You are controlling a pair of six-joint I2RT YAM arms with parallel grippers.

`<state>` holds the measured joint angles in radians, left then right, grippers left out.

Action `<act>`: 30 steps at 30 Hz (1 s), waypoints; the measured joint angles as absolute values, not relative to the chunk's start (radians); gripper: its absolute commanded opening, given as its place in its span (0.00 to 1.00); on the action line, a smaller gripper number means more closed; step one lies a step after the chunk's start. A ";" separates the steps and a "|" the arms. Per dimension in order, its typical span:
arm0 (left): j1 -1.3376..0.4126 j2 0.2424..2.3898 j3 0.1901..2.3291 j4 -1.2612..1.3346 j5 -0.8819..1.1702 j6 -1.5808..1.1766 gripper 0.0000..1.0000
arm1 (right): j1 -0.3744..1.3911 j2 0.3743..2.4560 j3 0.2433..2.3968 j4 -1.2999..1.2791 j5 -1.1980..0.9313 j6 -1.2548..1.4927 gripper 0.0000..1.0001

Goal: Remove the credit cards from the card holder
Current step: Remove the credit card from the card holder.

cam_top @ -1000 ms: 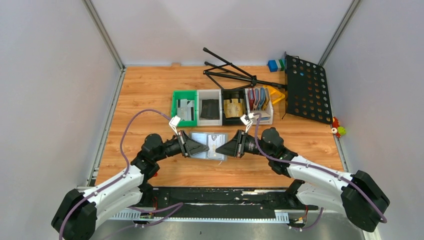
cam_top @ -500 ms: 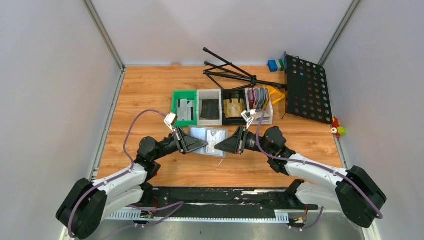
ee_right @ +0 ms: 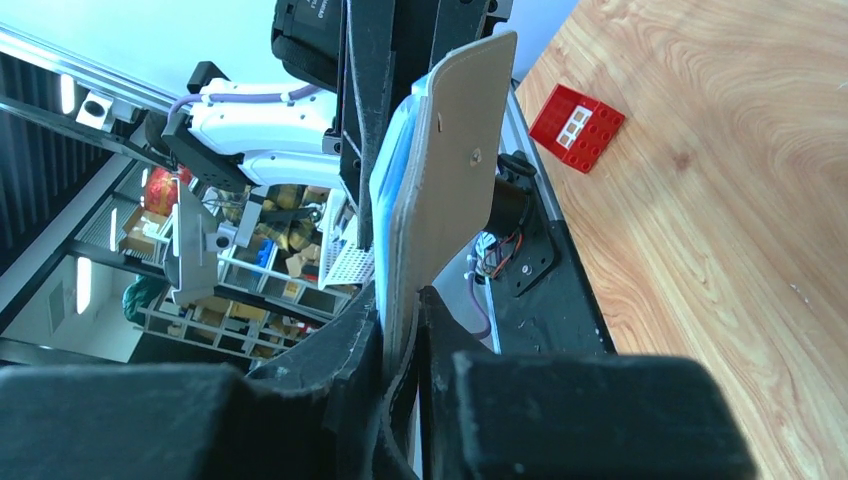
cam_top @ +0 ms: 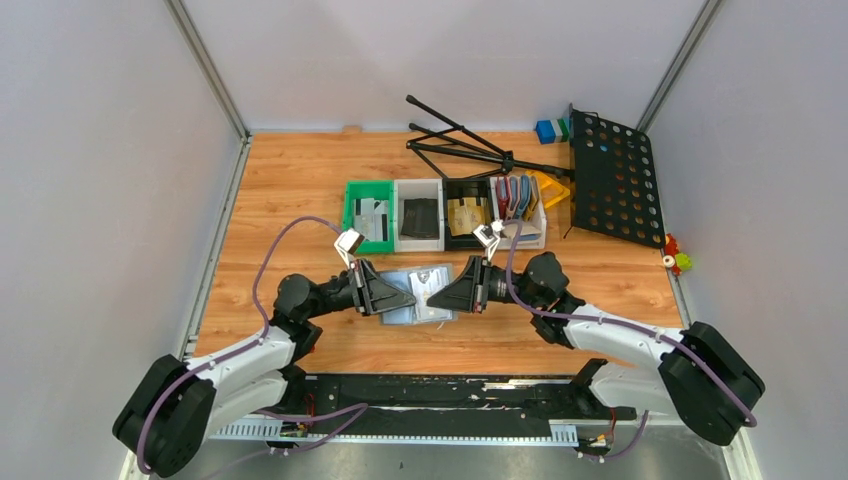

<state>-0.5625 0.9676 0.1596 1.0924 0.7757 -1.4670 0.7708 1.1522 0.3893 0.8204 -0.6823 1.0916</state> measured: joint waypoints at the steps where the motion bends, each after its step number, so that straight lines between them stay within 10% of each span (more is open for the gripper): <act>1: -0.564 0.960 0.161 1.063 0.785 -1.452 0.20 | 0.771 1.156 0.389 0.819 -0.688 1.092 0.13; 8: -0.574 0.884 0.213 0.791 0.810 -1.311 0.29 | 0.772 1.172 0.402 0.763 -0.696 1.087 0.12; 16: -0.582 0.844 0.222 0.625 0.776 -1.242 0.00 | 0.781 1.237 0.427 0.751 -0.694 1.083 0.13; 30: -0.613 0.753 0.232 0.472 0.645 -1.164 0.00 | 0.809 1.128 0.425 0.612 -0.621 1.046 0.31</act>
<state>-0.6128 0.7532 0.2317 0.4725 0.6453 -1.1637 0.8093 1.1282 0.4248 0.6121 -0.6212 1.0462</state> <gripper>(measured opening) 0.006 0.339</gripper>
